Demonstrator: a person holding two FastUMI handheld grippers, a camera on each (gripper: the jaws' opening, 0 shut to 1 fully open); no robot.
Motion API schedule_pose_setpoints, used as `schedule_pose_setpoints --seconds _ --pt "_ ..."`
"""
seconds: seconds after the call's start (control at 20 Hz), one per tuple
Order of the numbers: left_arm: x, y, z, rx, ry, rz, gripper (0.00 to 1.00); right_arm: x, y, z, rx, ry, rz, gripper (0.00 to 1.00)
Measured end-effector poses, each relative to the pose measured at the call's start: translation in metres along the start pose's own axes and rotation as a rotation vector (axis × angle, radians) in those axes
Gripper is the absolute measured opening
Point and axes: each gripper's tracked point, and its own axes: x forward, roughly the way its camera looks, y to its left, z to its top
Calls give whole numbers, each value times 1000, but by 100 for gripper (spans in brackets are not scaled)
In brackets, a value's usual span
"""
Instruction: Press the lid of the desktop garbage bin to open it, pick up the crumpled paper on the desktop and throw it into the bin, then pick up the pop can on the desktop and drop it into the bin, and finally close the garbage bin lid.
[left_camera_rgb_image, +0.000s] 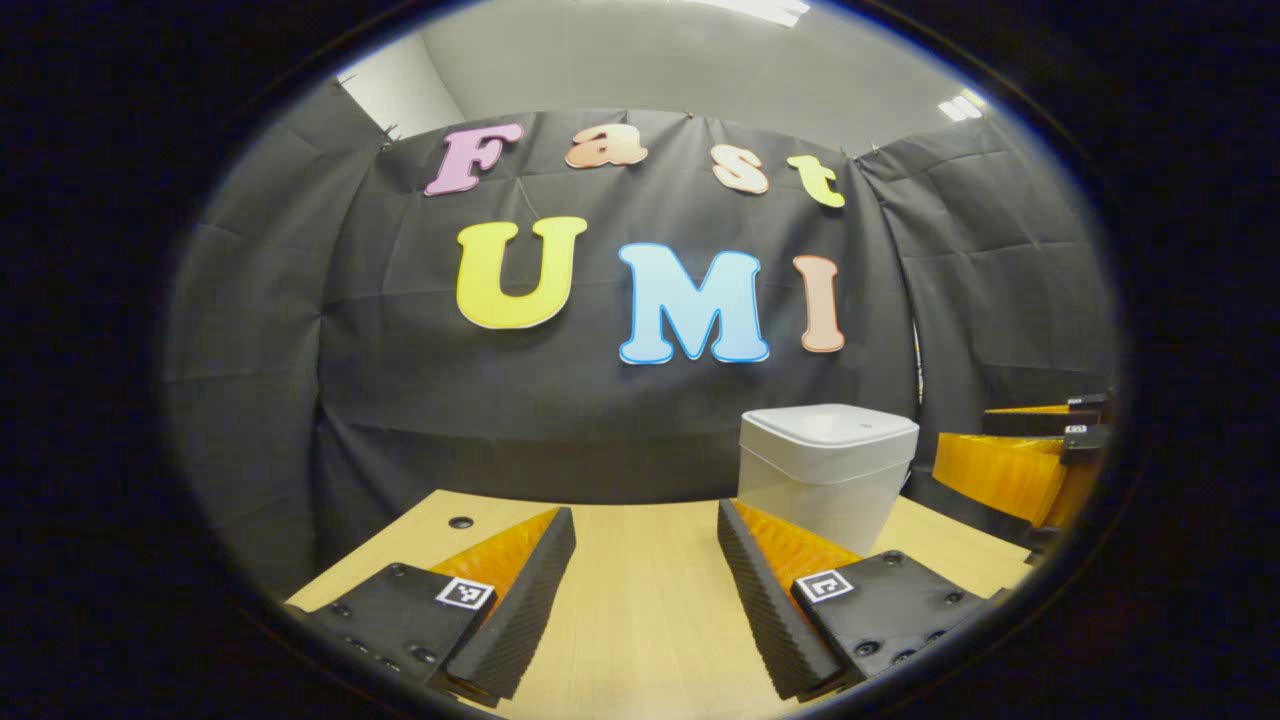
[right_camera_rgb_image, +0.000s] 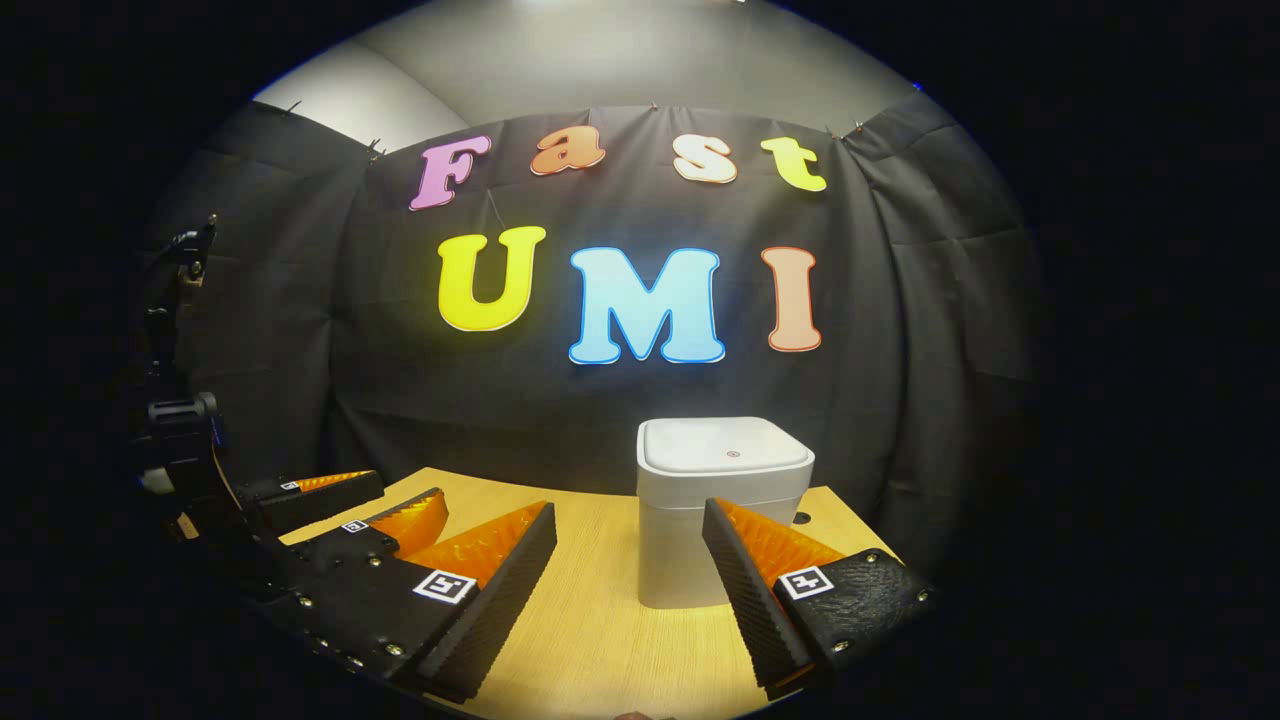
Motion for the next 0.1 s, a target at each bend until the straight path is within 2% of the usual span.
schedule_pose_setpoints --seconds 0.1 --pt "-3 9 4 13 -7 30 94 3 3 -2 9 0 10 94"
